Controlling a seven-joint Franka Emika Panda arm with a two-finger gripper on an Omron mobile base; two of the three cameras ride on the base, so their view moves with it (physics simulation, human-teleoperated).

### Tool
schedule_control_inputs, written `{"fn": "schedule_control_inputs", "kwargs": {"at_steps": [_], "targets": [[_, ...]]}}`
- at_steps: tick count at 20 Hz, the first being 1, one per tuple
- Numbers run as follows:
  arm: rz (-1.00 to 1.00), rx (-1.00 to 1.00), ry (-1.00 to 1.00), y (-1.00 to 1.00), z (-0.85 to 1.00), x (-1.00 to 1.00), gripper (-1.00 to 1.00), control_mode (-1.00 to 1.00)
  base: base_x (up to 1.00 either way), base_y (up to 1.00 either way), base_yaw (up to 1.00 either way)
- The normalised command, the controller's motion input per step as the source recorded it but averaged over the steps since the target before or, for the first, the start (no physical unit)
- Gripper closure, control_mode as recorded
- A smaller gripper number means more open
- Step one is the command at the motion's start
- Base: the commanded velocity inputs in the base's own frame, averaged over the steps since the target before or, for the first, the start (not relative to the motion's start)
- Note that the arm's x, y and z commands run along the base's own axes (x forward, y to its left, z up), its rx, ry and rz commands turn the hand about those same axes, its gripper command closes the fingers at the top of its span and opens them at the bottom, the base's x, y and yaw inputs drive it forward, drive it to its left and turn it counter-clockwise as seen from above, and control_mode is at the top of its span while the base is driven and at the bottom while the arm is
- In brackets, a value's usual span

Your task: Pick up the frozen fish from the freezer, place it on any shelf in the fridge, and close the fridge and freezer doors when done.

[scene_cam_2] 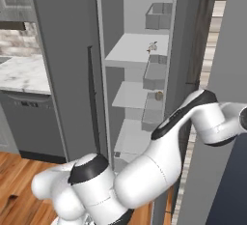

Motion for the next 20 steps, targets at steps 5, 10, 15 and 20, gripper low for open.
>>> {"fn": "schedule_control_inputs", "kwargs": {"at_steps": [5, 10, 15, 20], "targets": [[0.17, 0.1, 0.0, 0.52, 0.0, 0.63, -1.0, -1.0, 0.0, 0.0, 0.0], [0.22, 0.07, 0.0, 0.86, 0.0, 0.63, -1.0, -1.0, 0.0, 0.0, 0.0], [0.2, 0.04, 0.0, 1.0, 0.0, 0.69, -1.0, -1.0, 0.0, 0.0, 0.0], [0.16, 0.05, 0.0, 0.99, 0.0, 0.77, -1.0, -1.0, 0.0, 0.0, 0.0]]}}
